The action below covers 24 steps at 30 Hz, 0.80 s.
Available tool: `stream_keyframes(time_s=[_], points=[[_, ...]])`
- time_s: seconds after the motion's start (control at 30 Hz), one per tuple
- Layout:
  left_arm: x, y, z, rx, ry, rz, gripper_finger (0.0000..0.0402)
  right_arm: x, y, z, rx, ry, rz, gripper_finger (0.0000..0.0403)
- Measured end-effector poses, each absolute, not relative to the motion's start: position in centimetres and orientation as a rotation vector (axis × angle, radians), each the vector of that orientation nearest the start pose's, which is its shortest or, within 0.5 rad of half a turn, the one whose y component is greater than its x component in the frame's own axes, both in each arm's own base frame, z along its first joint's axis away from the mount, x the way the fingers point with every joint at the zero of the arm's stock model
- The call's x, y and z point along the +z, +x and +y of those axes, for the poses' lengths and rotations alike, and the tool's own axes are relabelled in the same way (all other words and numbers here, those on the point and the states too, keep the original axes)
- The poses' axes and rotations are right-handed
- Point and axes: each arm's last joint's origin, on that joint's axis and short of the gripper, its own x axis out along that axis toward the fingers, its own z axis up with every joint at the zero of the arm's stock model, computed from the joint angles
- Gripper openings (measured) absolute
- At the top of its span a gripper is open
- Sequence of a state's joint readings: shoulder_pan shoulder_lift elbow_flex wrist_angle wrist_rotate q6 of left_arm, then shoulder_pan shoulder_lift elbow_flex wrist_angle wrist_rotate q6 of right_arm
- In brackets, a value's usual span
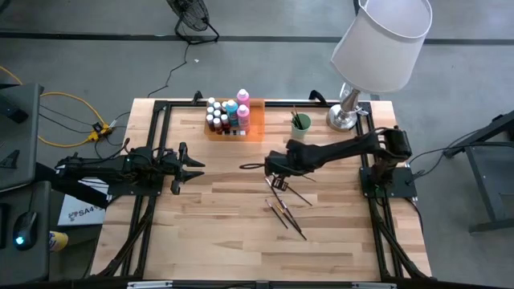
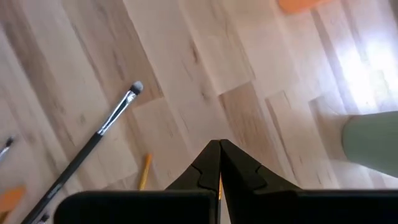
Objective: Pick & Place Paint Supplies
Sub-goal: Put the gold paint brush into the green cup
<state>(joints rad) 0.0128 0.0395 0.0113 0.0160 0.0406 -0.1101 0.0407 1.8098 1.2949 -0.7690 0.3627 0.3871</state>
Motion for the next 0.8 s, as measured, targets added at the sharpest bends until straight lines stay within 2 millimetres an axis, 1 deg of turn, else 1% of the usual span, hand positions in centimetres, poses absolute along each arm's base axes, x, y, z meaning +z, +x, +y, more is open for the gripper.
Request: stream_keyframes(time_s=[0.37,0.6,0.7,0.8], points=[[16.6,9.9,0.0,-0.027,-0.11,0.013,0.0126,22.9,33.2,2.3,-0.519,0.038,1.158,0.0003],[16.6,9.9,0.0,-0.027,-0.11,0.014,0.0126,25.3,31.5,3.3,-0.603,-0.022,1.076,0.0003],[16.6,9.9,0.0,-0.028,-0.11,0.014,0.0126,26.2,30.4,3.8,-0.639,-0.051,1.019,0.0003],[16.6,9.9,0.0,-0.027,-0.11,0.013,0.0126,26.1,29.0,4.1,-0.685,-0.071,0.974,0.0003]])
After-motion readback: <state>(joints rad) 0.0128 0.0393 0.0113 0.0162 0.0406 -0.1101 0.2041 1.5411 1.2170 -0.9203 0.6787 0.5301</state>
